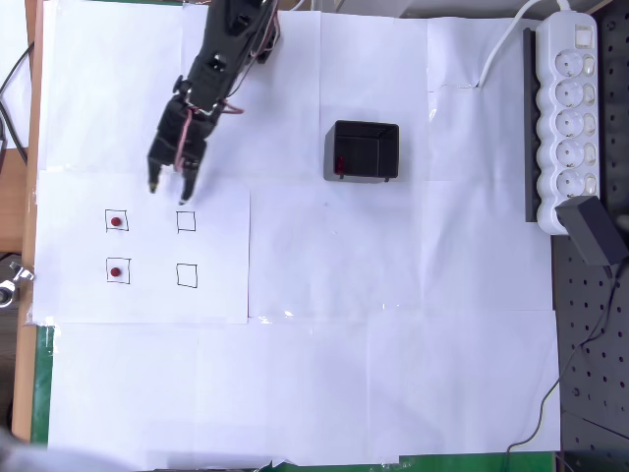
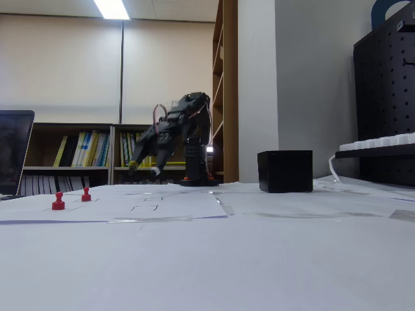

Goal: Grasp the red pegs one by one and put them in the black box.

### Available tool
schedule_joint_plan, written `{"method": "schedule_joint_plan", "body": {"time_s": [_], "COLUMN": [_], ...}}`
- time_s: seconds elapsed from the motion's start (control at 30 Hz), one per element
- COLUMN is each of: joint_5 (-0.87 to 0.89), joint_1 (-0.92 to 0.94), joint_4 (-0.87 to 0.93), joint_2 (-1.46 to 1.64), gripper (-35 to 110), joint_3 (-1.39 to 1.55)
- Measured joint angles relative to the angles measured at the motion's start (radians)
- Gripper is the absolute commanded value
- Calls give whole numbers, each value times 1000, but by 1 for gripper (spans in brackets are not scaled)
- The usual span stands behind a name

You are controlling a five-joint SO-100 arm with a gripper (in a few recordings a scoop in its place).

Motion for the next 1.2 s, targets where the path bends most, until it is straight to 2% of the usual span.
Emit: {"method": "schedule_joint_plan", "body": {"time_s": [0.23,0.47,0.77,1.2], "joint_5": [-29,-67,-115,-138], "joint_1": [75,115,118,112], "joint_4": [-287,-453,-515,-523], "joint_2": [218,436,632,687], "gripper": [22,22,21,20], "joint_3": [-2,58,272,351]}}
